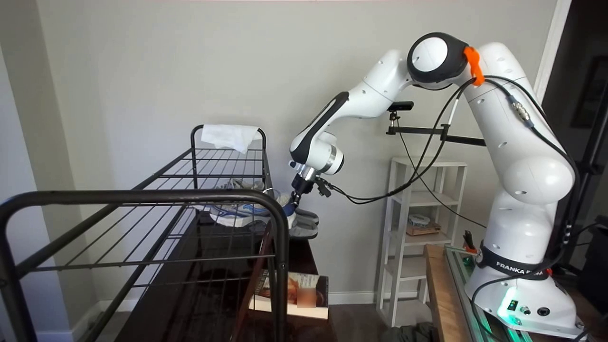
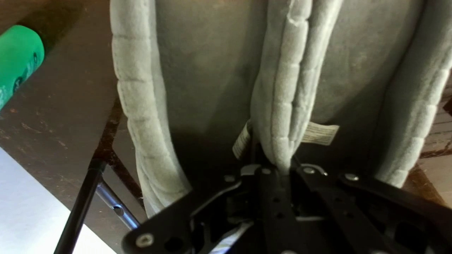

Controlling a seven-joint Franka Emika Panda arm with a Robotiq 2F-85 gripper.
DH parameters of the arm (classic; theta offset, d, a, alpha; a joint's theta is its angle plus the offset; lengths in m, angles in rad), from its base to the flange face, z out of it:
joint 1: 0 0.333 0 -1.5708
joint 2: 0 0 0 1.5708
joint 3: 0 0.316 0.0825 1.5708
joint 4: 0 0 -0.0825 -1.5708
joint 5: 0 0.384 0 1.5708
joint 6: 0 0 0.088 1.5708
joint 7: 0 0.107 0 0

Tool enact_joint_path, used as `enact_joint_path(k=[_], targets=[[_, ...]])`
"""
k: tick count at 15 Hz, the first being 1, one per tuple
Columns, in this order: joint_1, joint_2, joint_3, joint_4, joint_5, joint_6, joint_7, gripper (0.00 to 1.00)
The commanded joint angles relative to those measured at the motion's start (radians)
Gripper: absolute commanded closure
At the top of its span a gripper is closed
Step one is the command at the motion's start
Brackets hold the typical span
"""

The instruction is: Pick up ta pair of shoes from the top of the rack and put it on top of the cabinet

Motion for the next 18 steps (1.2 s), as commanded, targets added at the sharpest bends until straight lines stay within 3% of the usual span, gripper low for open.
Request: enact_joint_path(k=[1, 2, 3, 6, 10, 11, 12, 13, 16, 17, 18], targets=[[0.019, 0.049, 0.012, 0.061, 0.015, 0.034, 0.039, 0.98], [0.027, 0.055, 0.007, 0.065, 0.008, 0.037, 0.054, 0.66], [0.030, 0.058, 0.007, 0.068, 0.008, 0.042, 0.059, 0.65], [0.043, 0.042, -0.003, 0.055, 0.004, 0.058, 0.087, 0.46], [0.117, -0.094, -0.126, -0.097, -0.074, 0.041, 0.223, 0.18], [0.124, -0.147, -0.157, -0.165, -0.168, 0.050, 0.309, 0.10], [0.154, -0.197, -0.216, -0.222, -0.256, 0.023, 0.376, 0.04], [0.221, -0.251, -0.323, -0.268, -0.321, -0.062, 0.407, 0.00], [0.250, -0.389, -0.456, -0.332, -0.554, -0.309, 0.498, 0.00], [0.170, -0.444, -0.404, -0.348, -0.618, -0.338, 0.541, 0.00], [0.148, -0.318, -0.353, -0.273, -0.537, -0.262, 0.484, 0.00]])
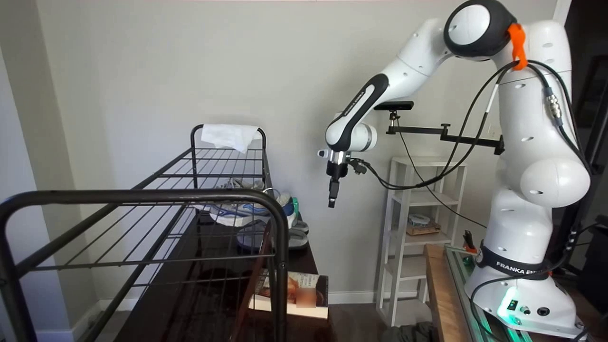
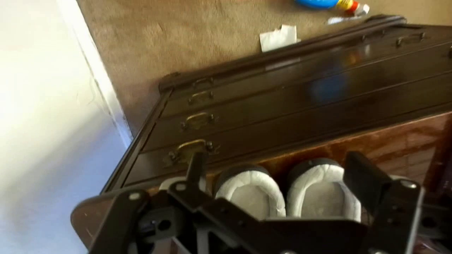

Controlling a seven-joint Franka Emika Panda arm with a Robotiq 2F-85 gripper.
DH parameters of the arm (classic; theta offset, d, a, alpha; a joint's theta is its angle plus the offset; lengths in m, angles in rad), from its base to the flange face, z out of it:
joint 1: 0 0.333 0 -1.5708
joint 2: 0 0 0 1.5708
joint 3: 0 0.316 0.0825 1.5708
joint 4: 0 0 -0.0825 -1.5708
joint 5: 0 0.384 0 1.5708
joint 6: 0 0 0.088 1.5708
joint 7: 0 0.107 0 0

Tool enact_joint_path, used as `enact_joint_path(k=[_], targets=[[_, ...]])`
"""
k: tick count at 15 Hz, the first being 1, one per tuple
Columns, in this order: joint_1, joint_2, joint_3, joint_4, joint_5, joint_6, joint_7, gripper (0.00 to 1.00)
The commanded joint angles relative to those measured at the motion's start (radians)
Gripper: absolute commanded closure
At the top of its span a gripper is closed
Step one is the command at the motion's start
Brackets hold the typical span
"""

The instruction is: Pick up ta pair of shoes from the top of the rack and put it on top of the cabinet

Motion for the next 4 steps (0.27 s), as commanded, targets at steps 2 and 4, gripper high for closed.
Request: enact_joint_path(k=[2, 4], targets=[[-0.080, -0.085, 0.046, -0.034, -0.074, -0.057, 0.042, 0.00], [-0.080, -0.117, 0.041, -0.054, -0.079, -0.068, 0.044, 0.00]])
